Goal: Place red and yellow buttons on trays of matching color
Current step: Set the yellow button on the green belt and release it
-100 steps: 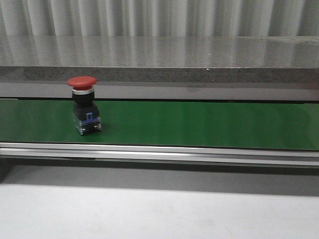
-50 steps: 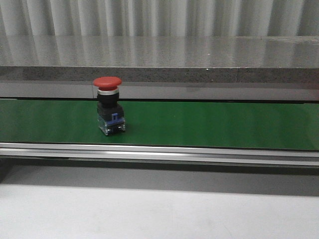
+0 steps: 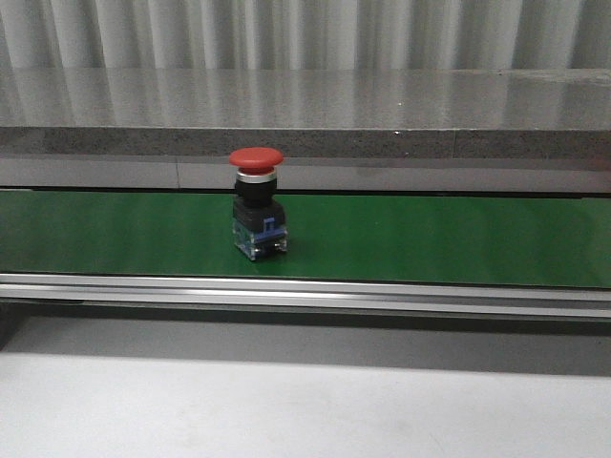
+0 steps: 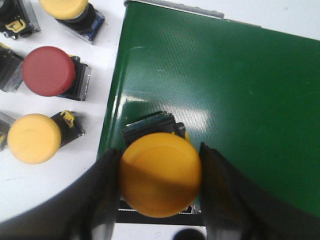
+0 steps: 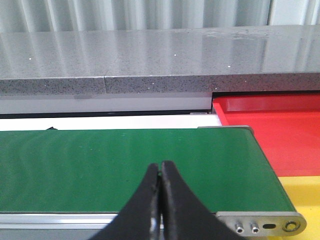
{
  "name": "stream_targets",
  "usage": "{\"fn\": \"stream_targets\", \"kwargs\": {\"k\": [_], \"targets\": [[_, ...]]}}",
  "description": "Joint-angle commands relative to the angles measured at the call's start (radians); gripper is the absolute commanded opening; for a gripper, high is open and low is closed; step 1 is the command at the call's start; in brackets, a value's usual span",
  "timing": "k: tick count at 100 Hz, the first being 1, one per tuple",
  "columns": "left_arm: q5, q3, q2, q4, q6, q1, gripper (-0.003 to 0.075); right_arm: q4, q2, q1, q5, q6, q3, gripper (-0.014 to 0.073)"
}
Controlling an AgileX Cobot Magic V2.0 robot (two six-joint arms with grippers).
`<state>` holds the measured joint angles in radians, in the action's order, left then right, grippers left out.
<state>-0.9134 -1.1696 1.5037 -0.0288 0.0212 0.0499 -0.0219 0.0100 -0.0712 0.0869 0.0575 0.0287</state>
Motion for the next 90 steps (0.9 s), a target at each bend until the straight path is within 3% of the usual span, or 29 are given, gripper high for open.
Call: {"fn": "stream_targets", "kwargs": {"k": [1, 14, 41, 51, 67, 90], "targets": [[0.053, -0.035, -0.029, -0.037, -0.004, -0.008, 0.0307, 0.000, 0.015, -0.005, -0.076, -0.005, -0.020, -0.0065], [0.074, -0.035, -0.029, -0.049, -0.004, -0.008, 0.0524, 0.000, 0.015, -0.005, -0.076, -0.005, -0.020, -0.0065], [0.236, -0.017, -0.107, -0.061, -0.051, -0.069, 0.0535, 0.000, 0.015, -0.005, -0.076, -0.005, -0.020, -0.0065], [0.363, 0.041, -0.179, -0.045, -0.053, -0.140, 0.0418, 0.000, 0.015, -0.005, -0.076, -0.005, -0.020, -0.0065], [0.567, 0.165, -0.315, -0.042, -0.053, -0.241, -0.0009, 0.000, 0.015, -0.005, -0.076, -0.005, -0.020, -0.0065], [0.702, 0.361, -0.536, -0.042, -0.053, -0.335, -0.0020, 0.000, 0.015, -0.005, -0.076, -0.005, -0.020, -0.0065]]}}
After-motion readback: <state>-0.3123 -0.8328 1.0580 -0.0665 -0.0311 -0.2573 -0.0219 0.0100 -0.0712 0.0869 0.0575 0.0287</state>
